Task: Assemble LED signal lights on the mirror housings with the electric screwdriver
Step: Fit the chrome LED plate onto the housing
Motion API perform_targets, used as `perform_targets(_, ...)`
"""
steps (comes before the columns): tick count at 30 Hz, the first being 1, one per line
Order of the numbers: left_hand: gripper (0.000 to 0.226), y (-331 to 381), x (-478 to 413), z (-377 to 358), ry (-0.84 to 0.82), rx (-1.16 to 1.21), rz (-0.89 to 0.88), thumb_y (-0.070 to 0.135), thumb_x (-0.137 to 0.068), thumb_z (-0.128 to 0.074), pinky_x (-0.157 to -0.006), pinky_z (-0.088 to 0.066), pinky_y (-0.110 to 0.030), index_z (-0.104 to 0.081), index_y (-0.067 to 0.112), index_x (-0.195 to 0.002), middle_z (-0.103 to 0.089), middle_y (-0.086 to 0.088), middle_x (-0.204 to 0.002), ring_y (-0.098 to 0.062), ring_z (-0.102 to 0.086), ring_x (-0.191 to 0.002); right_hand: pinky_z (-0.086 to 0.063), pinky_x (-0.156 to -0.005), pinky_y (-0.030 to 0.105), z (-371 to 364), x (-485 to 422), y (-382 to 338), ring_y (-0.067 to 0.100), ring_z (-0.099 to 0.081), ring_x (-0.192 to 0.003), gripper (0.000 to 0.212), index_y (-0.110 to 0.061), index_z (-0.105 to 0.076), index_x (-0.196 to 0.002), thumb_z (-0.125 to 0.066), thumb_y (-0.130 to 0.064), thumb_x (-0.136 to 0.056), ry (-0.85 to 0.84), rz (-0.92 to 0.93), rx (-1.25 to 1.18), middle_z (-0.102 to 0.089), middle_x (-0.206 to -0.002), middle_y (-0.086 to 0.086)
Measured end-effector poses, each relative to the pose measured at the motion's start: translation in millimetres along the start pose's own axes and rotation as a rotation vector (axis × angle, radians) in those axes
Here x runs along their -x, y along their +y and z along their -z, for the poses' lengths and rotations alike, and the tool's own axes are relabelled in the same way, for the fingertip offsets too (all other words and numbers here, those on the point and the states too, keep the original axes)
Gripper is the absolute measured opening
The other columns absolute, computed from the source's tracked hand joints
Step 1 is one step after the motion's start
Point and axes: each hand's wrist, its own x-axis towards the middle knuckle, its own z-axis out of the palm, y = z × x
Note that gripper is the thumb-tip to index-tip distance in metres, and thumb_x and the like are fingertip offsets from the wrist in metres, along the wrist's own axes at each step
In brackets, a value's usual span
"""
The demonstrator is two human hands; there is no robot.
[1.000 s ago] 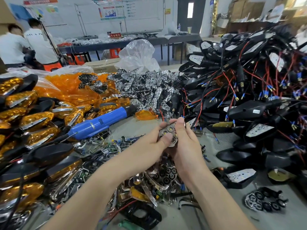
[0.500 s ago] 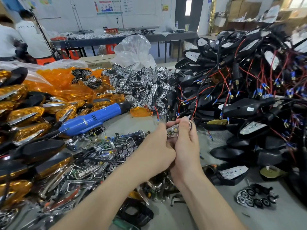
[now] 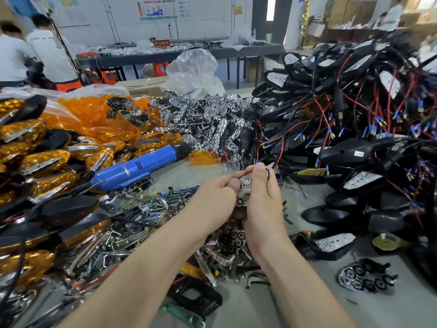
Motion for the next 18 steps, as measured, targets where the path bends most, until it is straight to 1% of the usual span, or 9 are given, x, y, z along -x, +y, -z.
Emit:
perform_targets(2, 0.034, -0.1, -0.8, -1.8, 0.01, 0.01, 0.015, 0.031, -0.107, -0.041, -0.062, -0.036, -0.024, -0.065, 0.054, -0.111, -0.056, 0.001, -0.082, -0.015, -0.048, -0.073, -0.042, -0.103, 0.069, 1.2, -1.2, 0.5, 0.026, -0.056, -0.099, 0.029, -0.037, -0.059, -0.078, -0.045, -0.058, -0.091, 0.007, -0.001, -0.009, -0.063, -0.095, 0.001)
perform_targets(4, 0.033, -0.9, -3.3, -1.8, 0.01, -0.008, 0.005, 0.032, -0.107, -0.041, -0.057, -0.038, -0.021, -0.066, 0.054, -0.111, -0.061, 0.01, -0.071, -0.011, -0.051, -0.064, -0.04, -0.105, 0.069, 3.0, -3.4, -1.0, 0.029, -0.057, -0.103, 0.029, -0.037, -0.059, -0.078, -0.045, -0.057, -0.094, 0.005, -0.014, -0.019, -0.063, -0.098, 0.001)
perform_targets(7, 0.03, -2.1, -4.5, 3.4, -0.05, -0.015, -0.005, 0.037, -0.106, -0.042, -0.059, -0.047, -0.014, -0.06, 0.052, -0.125, -0.067, 0.021, -0.083, -0.007, -0.056, -0.077, -0.043, -0.107, 0.068, 5.8, -6.1, -0.4, 0.038, -0.06, -0.117, 0.033, -0.036, -0.062, -0.082, -0.045, -0.049, -0.106, -0.004, -0.049, -0.018, -0.068, -0.105, 0.002)
perform_targets(8, 0.03, -3.2, -3.7, 5.3, -0.079, -0.023, -0.01, 0.04, -0.106, -0.043, -0.063, -0.047, -0.012, -0.056, 0.051, -0.13, -0.068, 0.021, -0.09, -0.009, -0.057, -0.082, -0.048, -0.102, 0.064, 7.0, -6.4, 0.6, 0.039, -0.062, -0.114, 0.032, -0.035, -0.063, -0.083, -0.045, -0.047, -0.107, 0.001, -0.067, -0.018, -0.069, -0.104, 0.002)
perform_targets(10, 0.036, -5.9, -1.6, 8.4, -0.152, -0.09, -0.044, 0.045, -0.102, -0.048, -0.072, -0.049, -0.022, -0.044, 0.054, -0.137, -0.069, 0.015, -0.09, -0.01, -0.058, -0.082, -0.056, -0.071, 0.041, 8.2, -7.2, -0.1, 0.031, -0.063, -0.083, 0.031, -0.035, -0.064, -0.084, -0.046, -0.047, -0.106, -0.007, -0.092, -0.005, -0.068, -0.089, -0.004)
perform_targets(12, 0.046, -5.6, 0.6, 8.6, -0.206, -0.182, -0.067, 0.045, -0.099, -0.054, -0.063, -0.045, -0.021, -0.033, 0.058, -0.138, -0.067, 0.013, -0.071, -0.007, -0.057, -0.064, -0.044, -0.046, 0.023, 8.6, -7.2, -2.3, 0.015, -0.055, -0.057, 0.033, -0.037, -0.065, -0.081, -0.046, -0.049, -0.106, -0.016, -0.127, -0.014, -0.067, -0.078, -0.009)
perform_targets(13, 0.047, -4.3, 1.3, 8.1, -0.214, -0.198, -0.074, 0.042, -0.099, -0.056, -0.057, -0.043, -0.017, -0.033, 0.057, -0.137, -0.065, 0.015, -0.064, -0.004, -0.056, -0.057, -0.04, -0.039, 0.021, 8.4, -6.9, -3.7, 0.012, -0.056, -0.05, 0.036, -0.037, -0.066, -0.081, -0.044, -0.051, -0.106, -0.023, -0.143, -0.033, -0.07, -0.078, -0.01)
perform_targets(16, 0.049, -2.3, 1.4, 7.3, -0.23, -0.102, -0.081, 0.028, -0.102, -0.055, -0.061, -0.047, -0.015, -0.038, 0.043, -0.146, -0.066, 0.016, -0.071, -0.004, -0.06, -0.063, -0.038, -0.038, 0.02, 9.8, -7.7, -2.8, 0.011, -0.06, -0.054, 0.041, -0.039, -0.068, -0.08, -0.04, -0.055, -0.106, -0.011, -0.109, -0.029, -0.072, -0.079, -0.01)
perform_targets(18, 0.051, -3.0, 2.5, 7.5, -0.273, -0.042, -0.075, 0.021, -0.105, -0.05, -0.082, -0.055, -0.036, -0.035, 0.042, -0.149, -0.069, 0.0, -0.087, -0.013, -0.063, -0.079, -0.035, -0.042, 0.022, 10.7, -8.2, -1.5, 0.015, -0.054, -0.06, 0.038, -0.04, -0.066, -0.081, -0.04, -0.06, -0.1, 0.004, -0.076, 0.019, -0.069, -0.078, -0.01)
